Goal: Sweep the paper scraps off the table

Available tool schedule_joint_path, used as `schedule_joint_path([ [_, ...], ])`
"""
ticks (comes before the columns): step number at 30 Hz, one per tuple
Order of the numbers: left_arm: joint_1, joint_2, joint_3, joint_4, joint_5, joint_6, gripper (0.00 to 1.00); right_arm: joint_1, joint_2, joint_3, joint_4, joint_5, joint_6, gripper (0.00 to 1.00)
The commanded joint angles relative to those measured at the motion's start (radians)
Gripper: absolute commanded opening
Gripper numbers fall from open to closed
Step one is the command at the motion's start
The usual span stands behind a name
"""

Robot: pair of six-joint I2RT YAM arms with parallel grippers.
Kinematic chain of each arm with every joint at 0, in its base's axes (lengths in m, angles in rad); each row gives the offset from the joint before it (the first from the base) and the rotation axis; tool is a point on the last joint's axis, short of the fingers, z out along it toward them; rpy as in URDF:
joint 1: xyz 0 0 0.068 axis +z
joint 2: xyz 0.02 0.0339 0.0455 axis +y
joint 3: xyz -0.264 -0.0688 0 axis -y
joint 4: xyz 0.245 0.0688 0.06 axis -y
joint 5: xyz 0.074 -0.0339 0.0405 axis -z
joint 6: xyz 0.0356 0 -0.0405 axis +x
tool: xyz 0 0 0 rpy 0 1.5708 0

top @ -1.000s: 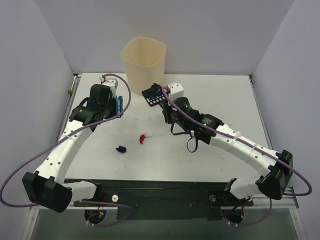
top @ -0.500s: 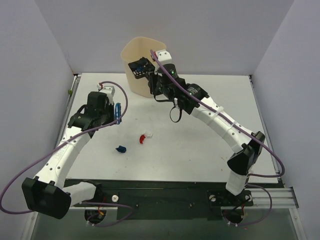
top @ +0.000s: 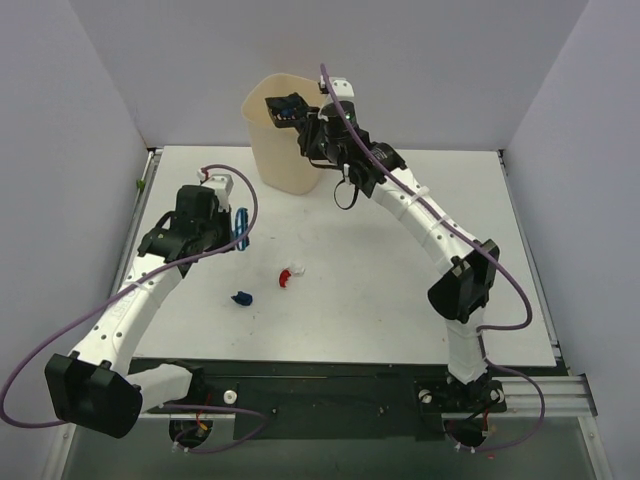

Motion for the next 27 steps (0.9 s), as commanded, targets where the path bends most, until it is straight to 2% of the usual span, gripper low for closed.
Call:
schedule_joint_path([
  [1,0.008,-0.015,-0.007,0.066,0.034,0.008,0.0,-0.034,0.049,0.033,0.168,-0.039,0.133,0.0],
  [6,0.008,-0.015,-0.014,0.071,0.046,0.008,0.0,-0.092,0.109,-0.059,0.421,-0.105,0.444,0.0],
  [7,0.008,-0.015,-0.014,0.073,0.047,0.009,0.0,-0.109,0.121,-0.067,0.449,-0.138,0.521,0.0],
  [13,0.008,-0.023,-0.03,0.08,0.055,0.011,0.0,-0.143,0.119,-0.177,0.554,-0.14,0.744,0.0],
  [27,0.008,-0.026,-0.06,0.106,0.106,0.017,0.0,-0.14,0.138,-0.153,0.655,-0.214,0.934,0.0],
])
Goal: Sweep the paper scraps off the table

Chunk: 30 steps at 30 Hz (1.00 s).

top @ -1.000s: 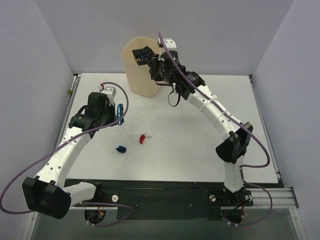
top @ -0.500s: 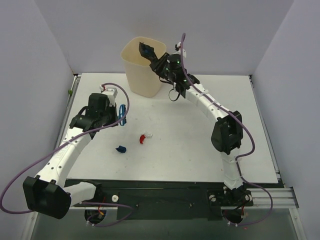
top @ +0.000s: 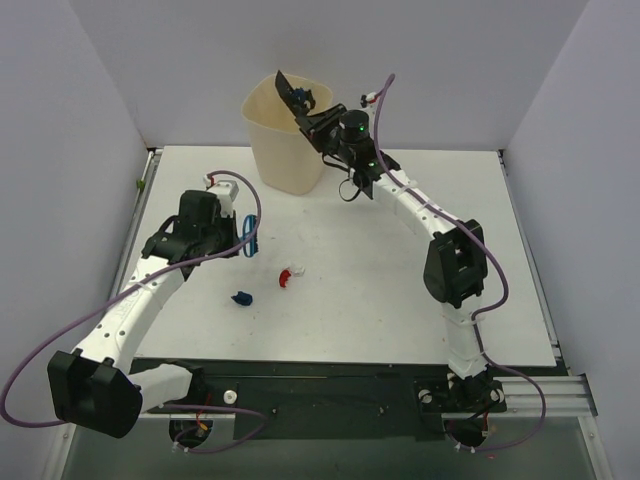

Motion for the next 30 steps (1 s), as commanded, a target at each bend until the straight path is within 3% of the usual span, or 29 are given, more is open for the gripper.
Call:
schedule_joint_path([
  [1,0.007,-0.027,-0.005,0.066,0.019,0.016,0.0,0.005,-0.002,0.046,0.12,-0.031,0.088,0.0],
  [10,0.007,-0.021,-0.012,0.072,0.028,0.016,0.0,0.001,-0.008,-0.161,0.318,-0.002,0.344,0.0],
  [23,0.007,-0.019,-0.015,0.076,0.029,0.014,0.0,0.011,-0.027,-0.066,0.24,-0.029,0.298,0.0],
  [30,0.007,-0.022,-0.016,0.079,0.029,0.016,0.0,0.007,-0.016,-0.184,0.34,-0.023,0.361,0.0],
])
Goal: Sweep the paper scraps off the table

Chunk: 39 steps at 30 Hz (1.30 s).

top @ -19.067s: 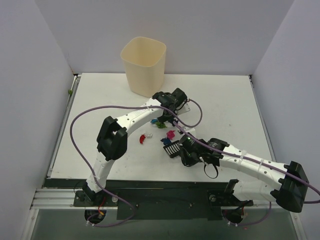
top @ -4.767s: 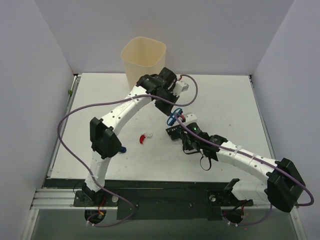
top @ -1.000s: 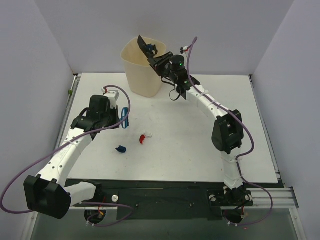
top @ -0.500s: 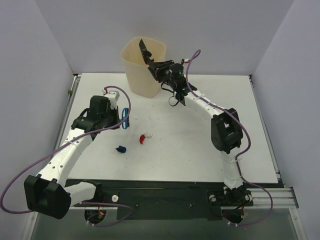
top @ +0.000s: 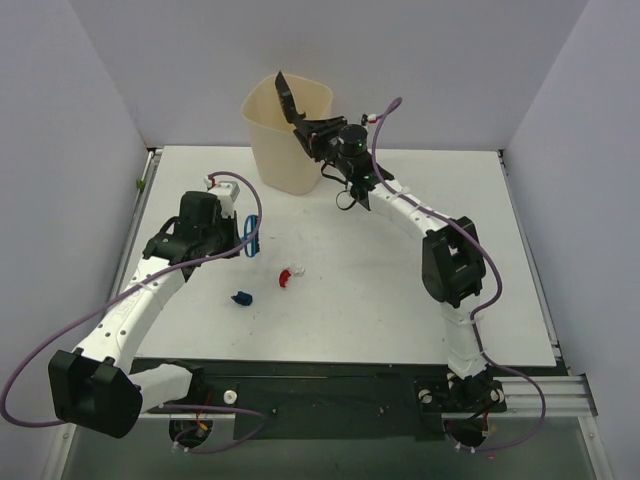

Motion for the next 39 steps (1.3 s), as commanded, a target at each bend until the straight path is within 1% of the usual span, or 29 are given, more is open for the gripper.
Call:
schedule_joint_path([
  [1,0.007,-0.022,0.004,0.051,0.015,0.013,0.0,0.0,-0.028,-0.06,0.118,0.0,0.052,0.0],
  [4,0.007,-0.022,0.004,0.052,0.017,0.015,0.0,0.0,-0.022,-0.057,0.115,0.004,0.055,0.0],
  [6,0.007,-0.021,0.004,0.052,0.017,0.015,0.0,0.001,-0.021,-0.011,0.095,-0.003,0.037,0.0],
  [11,0.007,-0.021,0.007,0.054,0.015,0.015,0.0,0.015,-0.039,0.153,-0.081,-0.019,-0.118,0.0],
  [14,0.007,-0.019,0.006,0.052,0.011,0.016,0.0,0.021,-0.047,0.224,-0.141,-0.047,-0.179,0.0],
  [16,0.007,-0.019,0.006,0.052,0.011,0.016,0.0,0.027,-0.048,0.262,-0.166,-0.091,-0.239,0.0],
  [19,0.007,-0.019,0.006,0.054,0.006,0.018,0.0,0.041,-0.065,0.331,-0.261,-0.17,-0.392,0.0],
  [22,0.007,-0.022,0.003,0.051,-0.005,0.018,0.0,0.067,-0.122,0.33,-0.412,-0.205,-0.614,0.0],
  [23,0.007,-0.025,0.001,0.051,-0.009,0.016,0.0,0.072,-0.167,0.305,-0.44,-0.198,-0.673,0.0],
  [24,0.007,-0.025,0.001,0.051,-0.012,0.016,0.0,0.085,-0.192,0.287,-0.488,-0.193,-0.775,0.0],
  [25,0.007,-0.027,0.001,0.051,-0.015,0.016,0.0,0.093,-0.249,0.238,-0.51,-0.155,-0.817,0.0],
  [26,0.007,-0.027,0.001,0.052,-0.017,0.015,0.0,0.107,-0.278,0.206,-0.528,-0.133,-0.894,0.0],
  [27,0.009,-0.025,0.003,0.054,-0.02,0.015,0.0,0.115,-0.336,0.157,-0.559,-0.115,-0.925,0.0],
  [28,0.01,-0.024,0.006,0.052,-0.02,0.015,0.0,0.118,-0.359,0.129,-0.574,-0.112,-0.983,0.0],
  [30,0.015,-0.025,0.004,0.054,-0.02,0.012,0.0,0.124,-0.442,0.055,-0.6,-0.092,-1.055,0.0],
  [32,0.021,-0.028,0.001,0.054,-0.025,0.01,0.0,0.131,-0.542,-0.061,-0.619,-0.064,-1.129,0.0],
  [35,0.022,-0.028,0.001,0.051,-0.034,0.01,0.0,0.145,-0.649,-0.182,-0.649,-0.023,-1.216,0.0],
  [36,0.022,-0.024,0.004,0.042,-0.064,0.006,0.0,0.148,-0.701,-0.256,-0.649,-0.006,-1.226,0.0],
  [39,0.021,-0.007,0.044,-0.003,-0.132,-0.016,0.0,0.158,-0.797,-0.383,-0.704,0.033,-1.276,0.0],
])
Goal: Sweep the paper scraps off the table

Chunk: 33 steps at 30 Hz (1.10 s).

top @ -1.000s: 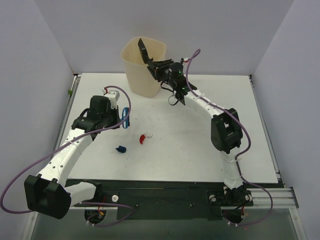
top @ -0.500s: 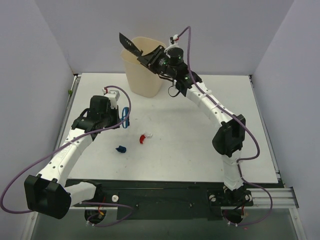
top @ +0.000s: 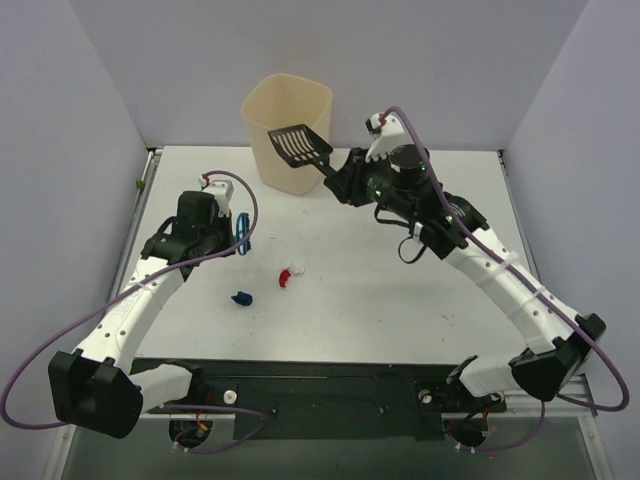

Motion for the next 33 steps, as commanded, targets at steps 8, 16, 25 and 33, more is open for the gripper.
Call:
schedule_joint_path([
  [8,-0.002,0.019,0.169,-0.298,-0.457,-0.228,0.0,0.046,-0.313,-0.448,-0.228,0.144,-0.228,0.0],
  [16,-0.005,0.024,0.184,-0.526,-0.478,-0.385,0.0,0.097,-0.378,-0.634,-0.228,0.266,-0.186,0.0],
  [25,-0.052,0.032,0.101,-0.607,-0.311,-0.512,0.0,0.103,-0.471,-0.763,-0.15,0.326,-0.133,0.0],
  [33,-0.17,0.148,0.091,-0.543,-0.173,-0.601,0.0,0.102,-0.532,-0.814,-0.133,0.341,-0.116,0.0],
])
